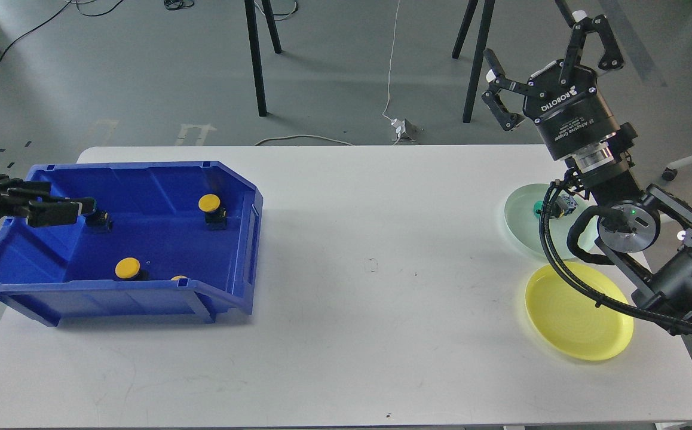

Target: Pass button and place on color plate

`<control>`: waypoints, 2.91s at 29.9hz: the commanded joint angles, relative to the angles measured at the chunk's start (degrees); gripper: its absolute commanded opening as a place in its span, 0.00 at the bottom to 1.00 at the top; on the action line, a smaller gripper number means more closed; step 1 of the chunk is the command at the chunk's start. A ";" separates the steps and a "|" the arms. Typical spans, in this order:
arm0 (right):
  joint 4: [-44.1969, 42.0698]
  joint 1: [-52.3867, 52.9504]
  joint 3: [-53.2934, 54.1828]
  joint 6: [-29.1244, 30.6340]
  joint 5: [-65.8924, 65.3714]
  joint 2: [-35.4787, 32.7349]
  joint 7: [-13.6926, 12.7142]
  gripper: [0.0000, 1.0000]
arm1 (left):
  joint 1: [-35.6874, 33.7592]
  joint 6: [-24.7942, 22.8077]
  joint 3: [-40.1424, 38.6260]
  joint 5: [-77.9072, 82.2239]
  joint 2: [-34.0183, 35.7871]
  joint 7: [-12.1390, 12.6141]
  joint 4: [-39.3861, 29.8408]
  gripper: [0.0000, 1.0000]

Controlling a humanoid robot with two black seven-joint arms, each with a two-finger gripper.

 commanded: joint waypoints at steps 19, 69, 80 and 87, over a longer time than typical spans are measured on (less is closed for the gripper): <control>-0.42 -1.53 0.11 0.00 -0.09 -0.67 0.00 0.98 | -0.02 0.00 3.07 0.66 -15.49 0.01 12.51 0.91; -0.07 -2.84 0.02 0.00 0.00 -1.28 0.00 0.98 | 4.11 0.00 3.16 0.13 -19.10 0.01 17.18 0.90; -0.07 -2.84 0.02 0.00 0.00 -1.28 0.00 0.98 | 3.32 0.00 6.41 -0.13 -20.51 0.01 18.50 0.90; 0.02 -2.84 0.02 0.00 0.00 -1.28 0.00 0.98 | 3.32 0.00 6.41 -0.13 -20.51 0.01 18.59 0.88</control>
